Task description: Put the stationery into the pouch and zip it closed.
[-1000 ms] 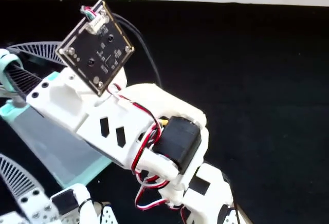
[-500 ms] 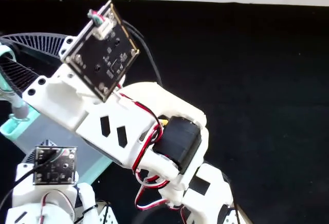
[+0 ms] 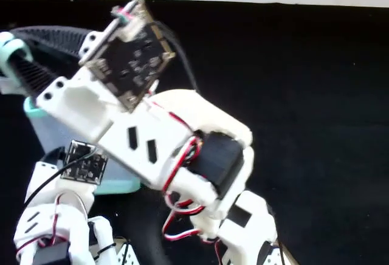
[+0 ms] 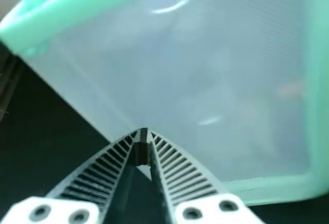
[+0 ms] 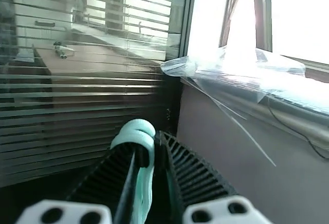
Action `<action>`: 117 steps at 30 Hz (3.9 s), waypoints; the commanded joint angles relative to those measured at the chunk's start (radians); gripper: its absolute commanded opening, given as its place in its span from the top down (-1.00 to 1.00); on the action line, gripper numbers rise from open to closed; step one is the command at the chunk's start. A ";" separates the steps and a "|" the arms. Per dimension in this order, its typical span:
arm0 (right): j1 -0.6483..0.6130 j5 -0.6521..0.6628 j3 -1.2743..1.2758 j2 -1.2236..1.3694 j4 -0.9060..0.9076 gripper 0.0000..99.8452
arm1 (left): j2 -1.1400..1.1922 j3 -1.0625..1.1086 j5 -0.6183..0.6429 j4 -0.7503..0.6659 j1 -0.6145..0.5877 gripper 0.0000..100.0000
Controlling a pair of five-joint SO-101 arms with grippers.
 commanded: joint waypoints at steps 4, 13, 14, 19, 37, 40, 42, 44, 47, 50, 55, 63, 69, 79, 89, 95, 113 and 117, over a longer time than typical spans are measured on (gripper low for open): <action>0.099 0.009 -0.084 -0.058 0.054 0.99 | -0.004 0.159 -0.075 -0.221 -0.067 0.99; 0.101 0.012 -0.082 0.027 -0.004 0.99 | -0.010 0.199 -0.117 -0.161 0.097 0.99; 0.101 0.012 -0.082 0.044 0.001 0.99 | -0.010 0.189 -0.135 -0.133 0.119 0.99; 0.107 0.012 -0.082 0.065 0.102 0.99 | -0.007 0.133 -0.141 -0.058 0.236 0.99; 0.085 0.221 -0.082 0.059 -0.044 0.99 | -0.008 0.251 -0.190 -0.028 0.506 0.99; 0.059 0.275 -0.082 0.059 -0.044 0.99 | -0.010 0.311 -0.242 -0.031 0.507 0.99; 0.059 0.275 -0.082 0.059 -0.044 0.99 | -0.010 0.343 -0.255 -0.072 0.506 0.99; 0.061 0.276 -0.091 0.058 -0.045 0.99 | -0.010 0.374 -0.252 -0.132 0.506 0.99; 0.056 0.292 -0.084 0.028 -0.071 0.99 | -0.008 0.427 -0.253 -0.229 0.506 0.99; 0.056 0.304 -0.082 -0.010 -0.116 0.99 | -0.005 0.467 -0.253 -0.293 0.509 0.99; 0.054 0.305 -0.082 -0.027 -0.128 0.99 | -0.002 0.486 -0.255 -0.370 0.510 0.99; 0.054 0.327 -0.088 -0.039 -0.156 0.99 | -0.001 0.489 -0.256 -0.404 0.510 0.99; 0.022 0.362 -0.082 -0.093 -0.185 0.99 | -0.001 0.533 -0.256 -0.473 0.510 0.99; 0.022 0.362 -0.056 -0.102 -0.154 0.99 | -0.001 0.539 -0.256 -0.486 0.504 0.99; 0.027 0.356 0.065 -0.102 -0.128 0.99 | -0.010 0.533 -0.255 -0.485 0.443 0.99; 0.019 0.342 0.064 -0.036 -0.127 0.99 | -0.010 0.512 -0.250 -0.450 0.383 0.99; 0.025 0.238 0.056 0.079 -0.128 0.99 | -0.012 -0.483 -0.155 0.319 0.378 0.99; 0.025 0.238 0.056 0.087 -0.128 0.99 | -0.007 -0.619 0.028 0.319 0.375 0.99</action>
